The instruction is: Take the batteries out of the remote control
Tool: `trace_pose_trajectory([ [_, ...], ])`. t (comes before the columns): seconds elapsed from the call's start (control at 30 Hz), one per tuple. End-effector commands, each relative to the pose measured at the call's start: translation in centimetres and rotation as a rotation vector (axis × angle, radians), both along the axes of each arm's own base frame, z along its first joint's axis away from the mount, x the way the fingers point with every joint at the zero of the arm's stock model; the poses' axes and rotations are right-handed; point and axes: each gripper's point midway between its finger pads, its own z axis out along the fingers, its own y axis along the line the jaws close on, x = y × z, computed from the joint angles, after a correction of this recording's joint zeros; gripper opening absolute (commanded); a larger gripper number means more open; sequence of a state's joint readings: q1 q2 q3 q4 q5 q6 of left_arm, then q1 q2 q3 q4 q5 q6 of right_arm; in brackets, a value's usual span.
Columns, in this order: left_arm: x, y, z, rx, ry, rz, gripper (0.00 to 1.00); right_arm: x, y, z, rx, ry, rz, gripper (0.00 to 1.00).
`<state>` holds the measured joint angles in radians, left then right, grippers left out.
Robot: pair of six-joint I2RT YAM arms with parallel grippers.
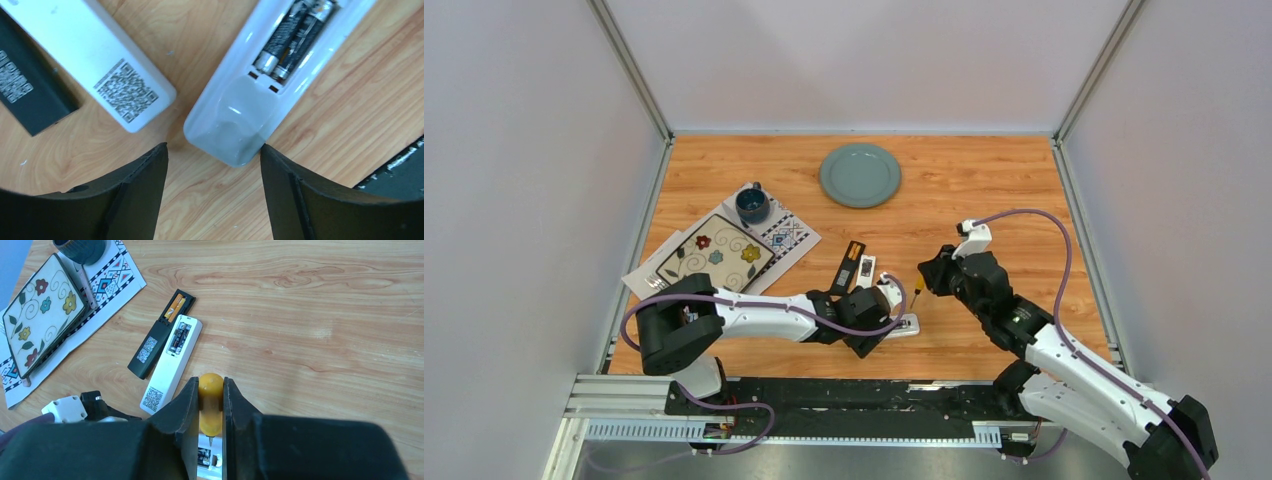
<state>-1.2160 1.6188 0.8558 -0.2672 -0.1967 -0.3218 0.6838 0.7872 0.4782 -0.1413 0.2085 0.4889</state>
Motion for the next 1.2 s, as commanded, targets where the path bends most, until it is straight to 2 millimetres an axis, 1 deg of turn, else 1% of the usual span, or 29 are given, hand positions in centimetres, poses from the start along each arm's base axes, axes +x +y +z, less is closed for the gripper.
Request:
trace_pose_trajectory([
  [0.0,0.9,1.9,0.6,0.054,-0.057,0.053,0.78,0.7,-0.3,2.6,0.014,-0.063,-0.023,0.00],
  [0.13,1.4,1.5,0.7,0.046,-0.064,0.074,0.78,0.7,-0.4,2.4,0.012,-0.061,-0.026,0.00],
  [0.2,1.7,1.4,0.6,0.027,-0.041,0.097,0.78,0.7,-0.5,2.6,0.013,-0.064,-0.030,0.00],
  [0.27,2.4,1.2,0.3,0.009,-0.026,0.125,0.78,0.6,-0.7,2.6,0.009,-0.067,-0.037,0.00],
  [0.4,3.3,0.4,0.4,-0.003,-0.018,0.145,0.77,0.6,-1.0,2.5,0.004,-0.061,-0.043,0.00],
  [0.47,4.0,-0.5,0.7,-0.017,-0.017,0.153,0.76,0.6,-1.2,2.3,0.006,-0.049,-0.049,0.00],
  [0.53,4.3,-1.7,1.0,-0.035,-0.007,0.145,0.76,0.6,-1.4,2.2,0.018,-0.040,-0.050,0.00],
  [0.6,4.7,-2.4,1.2,-0.045,-0.004,0.140,0.75,0.6,-1.6,2.1,0.033,-0.026,-0.057,0.00],
  [0.63,5.1,-3.1,1.4,-0.053,-0.005,0.142,0.74,0.7,-1.9,1.9,0.043,-0.012,-0.064,0.00],
  [0.7,5.4,-3.6,1.5,-0.047,-0.004,0.141,0.72,0.8,-2.4,1.5,0.066,0.011,-0.081,0.00],
  [0.73,5.9,-4.3,1.7,-0.053,-0.007,0.142,0.72,0.9,-3.1,1.2,0.083,0.033,-0.092,0.00],
  [0.8,6.2,-5.0,2.0,-0.059,-0.007,0.132,0.70,0.9,-3.9,0.8,0.104,0.051,-0.107,0.00],
  [0.83,6.6,-5.6,2.4,-0.075,-0.010,0.130,0.70,1.1,-4.6,0.6,0.116,0.061,-0.123,0.00],
  [0.9,6.8,-6.5,2.7,-0.089,-0.009,0.110,0.68,1.0,-5.0,0.6,0.132,0.064,-0.119,0.00],
  [0.97,7.3,-7.5,3.2,-0.107,-0.011,0.098,0.67,1.0,-5.9,0.2,0.126,0.078,-0.134,0.00],
  [1.17,7.7,-10.2,4.5,-0.153,-0.013,0.026,0.67,0.9,-6.4,-0.4,0.115,0.099,-0.146,0.00],
])
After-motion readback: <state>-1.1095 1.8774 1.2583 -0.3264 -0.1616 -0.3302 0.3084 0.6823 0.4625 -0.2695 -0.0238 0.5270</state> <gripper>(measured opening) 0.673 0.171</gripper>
